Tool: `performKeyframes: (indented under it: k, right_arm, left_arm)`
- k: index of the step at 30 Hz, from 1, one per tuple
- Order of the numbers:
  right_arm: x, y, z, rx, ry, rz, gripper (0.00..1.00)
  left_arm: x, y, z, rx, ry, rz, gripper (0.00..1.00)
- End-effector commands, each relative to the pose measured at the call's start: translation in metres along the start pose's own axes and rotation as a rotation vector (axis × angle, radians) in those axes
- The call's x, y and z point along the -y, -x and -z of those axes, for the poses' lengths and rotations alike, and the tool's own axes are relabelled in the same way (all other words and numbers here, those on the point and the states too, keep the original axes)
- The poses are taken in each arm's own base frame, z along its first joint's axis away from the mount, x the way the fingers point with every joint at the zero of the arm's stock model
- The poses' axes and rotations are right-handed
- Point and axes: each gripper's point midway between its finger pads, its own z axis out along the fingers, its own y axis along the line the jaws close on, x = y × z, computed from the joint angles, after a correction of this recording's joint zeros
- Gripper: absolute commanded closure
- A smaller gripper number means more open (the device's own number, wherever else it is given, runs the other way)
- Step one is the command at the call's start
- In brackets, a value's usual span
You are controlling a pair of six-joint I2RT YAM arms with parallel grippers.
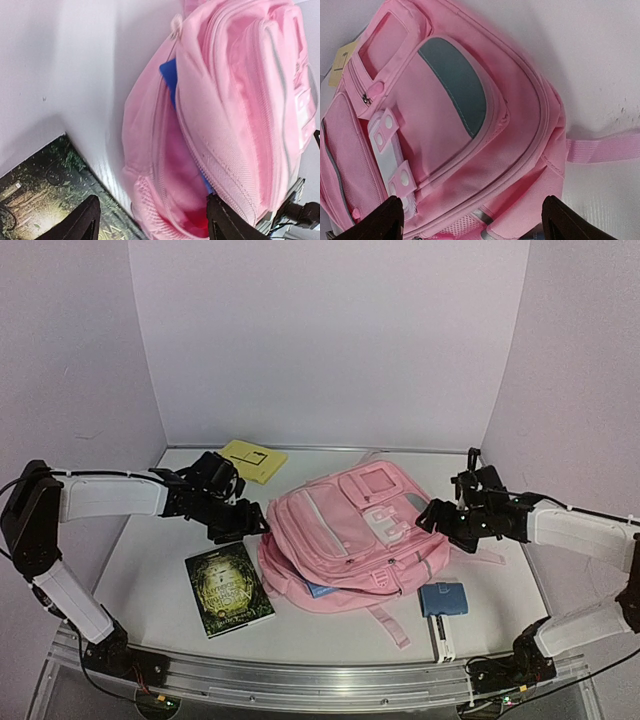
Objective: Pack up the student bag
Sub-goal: Place the files in the student bag, then adjust the student bag at the center of the board.
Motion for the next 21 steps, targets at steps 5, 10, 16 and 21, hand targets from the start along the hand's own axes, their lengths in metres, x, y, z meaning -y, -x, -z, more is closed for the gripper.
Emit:
performKeyframes:
  k: [5, 10, 16, 21]
  right_arm:
    - [-0.023, -0.023, -0.021, -0.044, 0.213, -0.123, 0.21]
    - [-0.029, -0.016, -0.048, -0.035, 0.213, -0.094, 0.35]
    - [-0.042, 0.014, -0.082, 0.030, 0.161, -0.019, 0.43]
    - [-0.063, 0.045, -0.112, 0.088, 0.150, 0.071, 0.48]
  left_arm:
    - [0.004, -0.013, -0.021, -0.047, -0.071, -0.020, 0.41]
    - [0.006, -0.020, -0.035, -0.082, -0.107, -0.026, 0.59]
    - [0.019, -0.035, -0.047, -0.095, -0.181, -0.059, 0.74]
    - [0.066, -0.066, -0.047, -0.126, -0.288, -0.178, 0.77]
